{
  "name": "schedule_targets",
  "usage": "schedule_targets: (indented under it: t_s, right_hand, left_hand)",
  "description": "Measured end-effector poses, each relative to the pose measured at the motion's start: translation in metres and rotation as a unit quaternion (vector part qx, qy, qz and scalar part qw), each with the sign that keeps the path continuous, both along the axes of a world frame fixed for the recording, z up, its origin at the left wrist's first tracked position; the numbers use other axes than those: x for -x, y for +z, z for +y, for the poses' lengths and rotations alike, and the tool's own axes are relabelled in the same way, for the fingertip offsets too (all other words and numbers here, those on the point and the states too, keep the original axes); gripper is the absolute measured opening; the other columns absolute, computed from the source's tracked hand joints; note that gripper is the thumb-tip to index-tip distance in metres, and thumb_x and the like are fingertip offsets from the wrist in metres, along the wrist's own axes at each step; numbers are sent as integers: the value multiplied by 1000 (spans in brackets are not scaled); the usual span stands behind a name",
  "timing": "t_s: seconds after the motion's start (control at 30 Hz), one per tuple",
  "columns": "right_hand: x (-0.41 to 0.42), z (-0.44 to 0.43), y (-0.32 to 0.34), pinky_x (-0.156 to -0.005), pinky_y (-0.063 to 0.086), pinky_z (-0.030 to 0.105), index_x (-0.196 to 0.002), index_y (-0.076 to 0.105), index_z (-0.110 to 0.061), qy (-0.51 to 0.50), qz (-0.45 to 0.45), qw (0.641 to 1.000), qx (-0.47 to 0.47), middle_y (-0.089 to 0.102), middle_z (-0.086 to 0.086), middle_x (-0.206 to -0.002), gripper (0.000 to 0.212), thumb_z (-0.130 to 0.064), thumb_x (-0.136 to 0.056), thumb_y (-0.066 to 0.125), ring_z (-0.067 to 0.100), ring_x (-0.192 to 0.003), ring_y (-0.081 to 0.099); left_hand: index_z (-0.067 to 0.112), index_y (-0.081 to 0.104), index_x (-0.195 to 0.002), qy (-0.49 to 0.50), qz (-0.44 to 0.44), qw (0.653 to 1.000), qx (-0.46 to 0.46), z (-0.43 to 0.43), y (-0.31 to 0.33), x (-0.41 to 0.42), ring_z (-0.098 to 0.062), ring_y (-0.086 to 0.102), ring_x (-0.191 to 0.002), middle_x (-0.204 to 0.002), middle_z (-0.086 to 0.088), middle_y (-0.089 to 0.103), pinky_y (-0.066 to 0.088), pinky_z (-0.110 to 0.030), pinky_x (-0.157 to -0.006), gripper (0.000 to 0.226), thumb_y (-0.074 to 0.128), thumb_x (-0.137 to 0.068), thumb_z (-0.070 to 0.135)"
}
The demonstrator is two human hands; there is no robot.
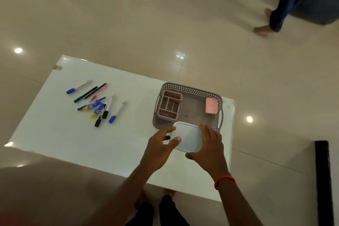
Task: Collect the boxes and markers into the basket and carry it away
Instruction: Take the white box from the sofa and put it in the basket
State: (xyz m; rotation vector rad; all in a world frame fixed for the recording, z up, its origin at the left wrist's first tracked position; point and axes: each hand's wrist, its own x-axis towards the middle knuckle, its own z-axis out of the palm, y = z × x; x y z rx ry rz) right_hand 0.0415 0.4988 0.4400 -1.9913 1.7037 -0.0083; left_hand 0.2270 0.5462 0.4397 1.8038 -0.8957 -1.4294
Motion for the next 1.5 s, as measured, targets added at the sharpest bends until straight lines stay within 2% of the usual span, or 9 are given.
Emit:
schedule_targets:
  t_s: [0.2, 0.33, 0.57, 0.83, 0.97, 1.1, 1.3, 1.4, 1.5]
  right_hand:
    - [33, -47, -69, -97, 48, 31, -140, 39, -19, -36, -16, 999, 24, 47, 0, -136, 105, -52, -55, 90, 18, -122, 40]
    - [48, -71, -112, -98, 47, 32, -144, 37, -17, -20, 8, 999, 28, 46, 1, -139, 107, -54, -58, 89, 19, -122, 40]
    - [52, -78, -162, -103, 41, 37, -149, 33, -25, -59, 63, 994, 63, 48, 2, -142, 100, -71, -69, 71, 23, -127, 42]
    - [36, -50, -177, -97, 43, 40, -138, 48, -16, -165, 125, 976, 66, 57, 12, -131, 96, -85, -72, 44, 29, -116, 52]
    - [32, -40, -175, -110, 36, 54, -137, 52, -13, -164, 131, 973, 95, 42, 20, -150, 85, -73, -77, 57, 41, -138, 39]
    - [32, -35, -175, -111, 35, 57, -141, 51, -11, -128, 120, 979, 104, 42, 22, -151, 83, -66, -80, 62, 42, -140, 39]
    - [32, -41, -166, -114, 25, 56, -129, 62, -17, -77, 106, 986, 104, 41, 18, -152, 71, -68, -83, 46, 40, -143, 34]
    - [30, -44, -157, -116, 23, 57, -133, 57, -20, -53, 96, 989, 101, 41, 17, -152, 64, -64, -86, 55, 38, -145, 31]
    - [27, -47, -144, -119, 16, 56, -148, 40, -23, -23, 100, 991, 80, 35, 15, -156, 68, -62, -93, 45, 35, -148, 24]
  left_hand:
    - [30, 53, -136, -87, -34, 996, 15, -56, -68, 36, -11, 57, -111, -132, 10, 55, 47, -9, -79, 51, 68, -90, 47]
    - [26, 50, -141, -122, -44, 992, 9, -82, -108, 50, -18, 56, -121, -140, 1, 55, 53, -37, -100, 67, 64, -84, 57]
    - [26, 51, -140, -142, -94, 984, 49, -111, -165, 70, -19, 50, -128, -146, 2, 50, 49, -46, -106, 52, 65, -93, 44]
    - [28, 53, -136, -189, -93, 975, 78, -153, -189, 93, -10, 50, -118, -140, 6, 53, 49, -35, -102, 46, 65, -94, 43]
    - [32, 49, -140, -254, -77, 961, 73, -165, -194, 106, -14, 49, -126, -148, 6, 49, 50, -41, -105, 51, 62, -94, 48]
    - [33, 44, -143, -301, -70, 948, 72, -165, -193, 113, -20, 38, -142, -160, 9, 34, 43, -45, -112, 55, 57, -94, 54]
    - [34, 34, -150, -290, -178, 933, 118, -136, -188, 96, -15, 8, -154, -167, 8, 12, 11, -33, -114, 59, 45, -98, 60]
    - [32, 35, -149, -292, -224, 920, 134, -119, -175, 76, -16, 9, -154, -166, 4, 18, 12, -36, -116, 63, 39, -96, 64]
    - [24, 39, -147, -308, -273, 896, 166, -104, -159, 52, -19, 14, -153, -162, -2, 27, 19, -38, -118, 67, 39, -94, 65]
